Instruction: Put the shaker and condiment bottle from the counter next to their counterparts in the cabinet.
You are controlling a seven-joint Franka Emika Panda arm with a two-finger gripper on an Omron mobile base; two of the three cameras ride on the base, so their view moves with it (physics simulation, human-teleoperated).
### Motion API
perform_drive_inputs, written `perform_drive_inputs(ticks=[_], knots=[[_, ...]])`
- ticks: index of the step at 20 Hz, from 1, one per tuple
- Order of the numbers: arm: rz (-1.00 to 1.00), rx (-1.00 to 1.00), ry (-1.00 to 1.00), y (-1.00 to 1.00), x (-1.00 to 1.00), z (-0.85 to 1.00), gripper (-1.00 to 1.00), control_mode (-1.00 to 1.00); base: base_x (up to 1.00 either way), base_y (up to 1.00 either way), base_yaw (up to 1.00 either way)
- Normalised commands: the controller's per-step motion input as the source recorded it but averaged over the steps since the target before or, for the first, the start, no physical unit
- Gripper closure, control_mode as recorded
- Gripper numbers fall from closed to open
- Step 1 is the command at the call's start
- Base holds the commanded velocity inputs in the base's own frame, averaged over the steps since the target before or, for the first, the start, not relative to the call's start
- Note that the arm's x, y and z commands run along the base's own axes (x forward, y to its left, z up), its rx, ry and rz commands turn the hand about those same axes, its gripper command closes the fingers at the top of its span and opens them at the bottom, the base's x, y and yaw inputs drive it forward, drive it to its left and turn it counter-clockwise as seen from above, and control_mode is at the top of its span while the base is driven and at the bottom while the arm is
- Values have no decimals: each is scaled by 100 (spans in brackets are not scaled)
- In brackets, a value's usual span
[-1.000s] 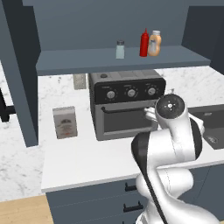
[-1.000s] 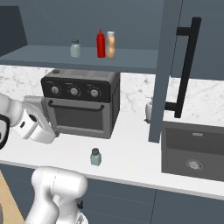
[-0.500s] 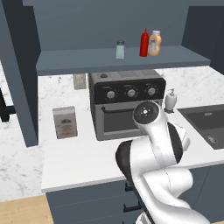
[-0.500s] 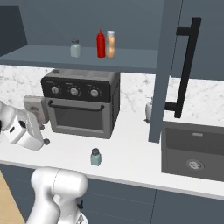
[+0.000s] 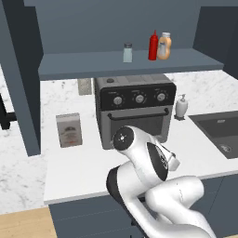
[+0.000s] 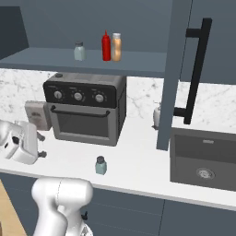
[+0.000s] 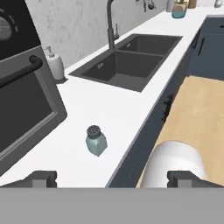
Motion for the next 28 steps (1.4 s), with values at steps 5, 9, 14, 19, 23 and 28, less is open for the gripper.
perform_drive_inputs(ticks=[5, 9, 14, 19, 23, 28], knots=[[0, 0, -16, -25, 10, -64, -100, -100, 0, 0, 0], [0, 0, -16, -33, 18, -66, -100, -100, 0, 0, 0], [0, 0, -16, -23, 17, -64, -100, -100, 0, 0, 0], [0, 0, -14, -27, 11, -54, -100, -100, 0, 0, 0], [0, 0, -11, -36, 16, -41, -100, -100, 0, 0, 0], [0, 0, -5, -27, 7, -20, -100, -100, 0, 0, 0]])
